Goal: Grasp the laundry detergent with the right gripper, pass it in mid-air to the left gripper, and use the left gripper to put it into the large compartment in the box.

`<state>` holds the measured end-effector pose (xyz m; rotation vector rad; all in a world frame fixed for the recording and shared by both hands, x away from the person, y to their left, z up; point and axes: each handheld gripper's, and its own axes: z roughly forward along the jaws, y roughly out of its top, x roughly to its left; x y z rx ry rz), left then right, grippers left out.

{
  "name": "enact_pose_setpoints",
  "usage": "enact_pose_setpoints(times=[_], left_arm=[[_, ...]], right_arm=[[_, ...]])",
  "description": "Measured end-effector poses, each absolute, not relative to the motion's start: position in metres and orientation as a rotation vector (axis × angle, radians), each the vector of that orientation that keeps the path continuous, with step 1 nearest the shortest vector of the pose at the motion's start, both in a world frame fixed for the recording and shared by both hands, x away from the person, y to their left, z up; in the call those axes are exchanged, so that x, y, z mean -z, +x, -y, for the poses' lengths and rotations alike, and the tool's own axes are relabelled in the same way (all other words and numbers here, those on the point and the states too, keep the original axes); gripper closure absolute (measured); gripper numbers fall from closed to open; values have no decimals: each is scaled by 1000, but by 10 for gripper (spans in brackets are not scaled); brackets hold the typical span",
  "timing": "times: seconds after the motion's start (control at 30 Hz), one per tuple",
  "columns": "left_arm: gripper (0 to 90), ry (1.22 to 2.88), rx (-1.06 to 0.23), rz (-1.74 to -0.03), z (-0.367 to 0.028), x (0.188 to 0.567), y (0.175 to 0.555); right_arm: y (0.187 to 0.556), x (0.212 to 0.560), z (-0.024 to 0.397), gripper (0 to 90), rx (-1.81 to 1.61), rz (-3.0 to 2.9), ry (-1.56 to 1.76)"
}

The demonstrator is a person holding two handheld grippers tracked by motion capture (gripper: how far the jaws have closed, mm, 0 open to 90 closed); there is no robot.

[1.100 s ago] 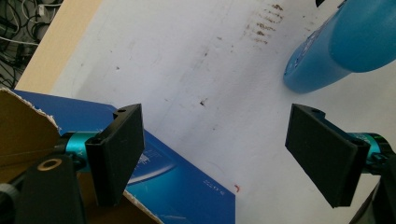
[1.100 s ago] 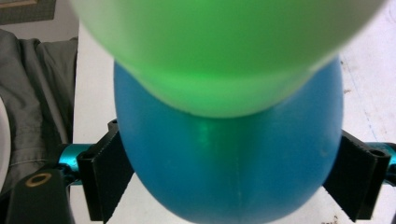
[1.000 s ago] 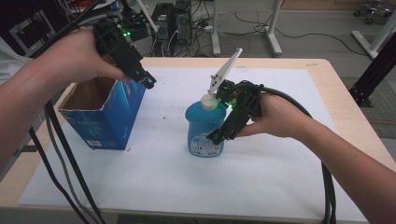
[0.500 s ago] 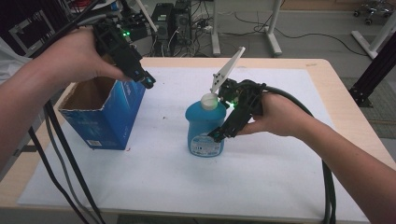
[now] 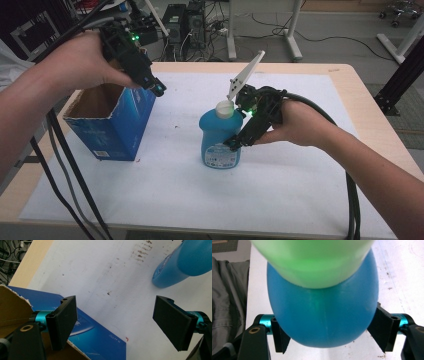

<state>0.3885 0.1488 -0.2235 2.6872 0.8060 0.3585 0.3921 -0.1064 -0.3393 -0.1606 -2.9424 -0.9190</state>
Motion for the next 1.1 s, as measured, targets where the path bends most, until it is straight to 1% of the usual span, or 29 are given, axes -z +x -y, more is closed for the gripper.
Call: enact_pose_setpoints(times=[0.17, 0.63, 0.83, 0.93, 1.1], left_arm=[[199, 2688, -361, -807, -150, 224, 388], [199, 2690, -360, -804, -150, 224, 387], [199, 2692, -357, -804, -149, 224, 387], [199, 2696, -357, -799, -150, 223, 387], [199, 2696, -354, -803, -150, 224, 386]], right_arm=[[393, 340, 107, 326, 927, 2939, -156], [392, 340, 108, 362, 933, 2930, -145], [392, 341, 108, 393, 937, 2921, -137], [391, 341, 109, 425, 948, 2914, -124], [390, 342, 110, 439, 964, 2912, -124]])
